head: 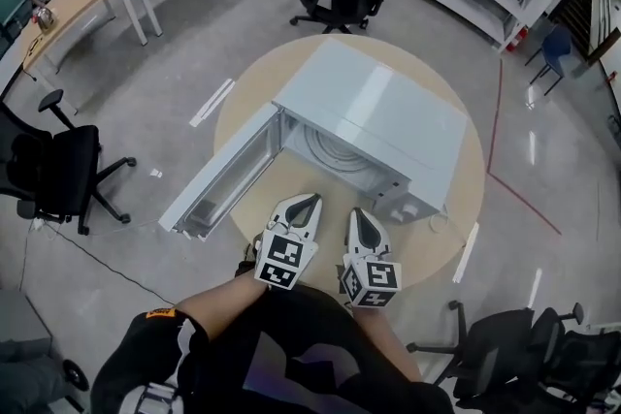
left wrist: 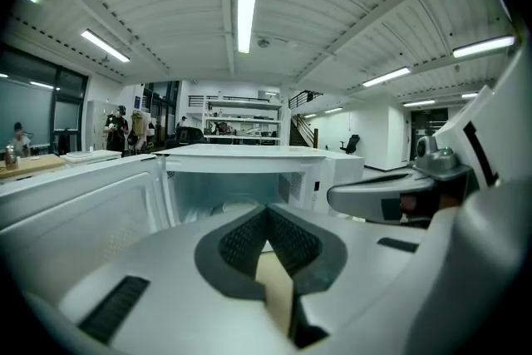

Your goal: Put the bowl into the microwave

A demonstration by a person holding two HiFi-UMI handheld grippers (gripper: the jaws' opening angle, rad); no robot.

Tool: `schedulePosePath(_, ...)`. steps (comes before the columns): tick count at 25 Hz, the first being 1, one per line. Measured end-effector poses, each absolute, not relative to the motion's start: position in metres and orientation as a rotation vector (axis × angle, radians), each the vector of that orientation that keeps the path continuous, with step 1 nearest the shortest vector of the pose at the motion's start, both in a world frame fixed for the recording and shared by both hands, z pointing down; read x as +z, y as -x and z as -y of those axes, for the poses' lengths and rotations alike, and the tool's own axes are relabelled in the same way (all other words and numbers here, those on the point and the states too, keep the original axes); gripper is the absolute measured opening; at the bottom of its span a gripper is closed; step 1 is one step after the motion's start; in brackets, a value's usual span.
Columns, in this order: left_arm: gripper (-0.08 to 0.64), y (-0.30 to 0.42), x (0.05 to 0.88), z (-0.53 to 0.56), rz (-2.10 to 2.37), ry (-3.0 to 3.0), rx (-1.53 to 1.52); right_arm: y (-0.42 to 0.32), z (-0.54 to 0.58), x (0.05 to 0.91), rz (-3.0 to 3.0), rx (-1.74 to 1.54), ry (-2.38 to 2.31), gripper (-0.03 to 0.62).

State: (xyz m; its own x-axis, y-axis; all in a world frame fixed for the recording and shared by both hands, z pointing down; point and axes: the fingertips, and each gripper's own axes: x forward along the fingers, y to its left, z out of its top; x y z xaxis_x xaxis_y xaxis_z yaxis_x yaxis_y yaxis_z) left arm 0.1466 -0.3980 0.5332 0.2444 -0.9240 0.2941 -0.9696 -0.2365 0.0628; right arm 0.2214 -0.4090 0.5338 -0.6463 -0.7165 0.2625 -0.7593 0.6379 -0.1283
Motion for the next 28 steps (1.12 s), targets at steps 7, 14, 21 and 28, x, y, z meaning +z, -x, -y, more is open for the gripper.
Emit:
schedulePosePath(7,0.048,-0.156,0.524,0.347,1.825,-2.231,0.263,-0.232,0.374,0.518,2.724,0.323,-1.170,0.017)
schedulePosePath(14,0.048,-0.162,0.509,0.325,1.838,-2.250,0.289,-0.233,0.358,0.509,2.744,0.311,-1.162,0.017)
schedulePosePath(21,0.048,-0.152,0.487,0.310,1.782,-2.354,0.278,-0.213,0.338,0.497,2.704,0.252,-1.193,0.017)
schedulePosePath(28,0.048,-0.098,0.475,0.279,1.722,-2.425,0.289,-0.159,0.305,0.488,2.667,0.263,-1.255,0.017)
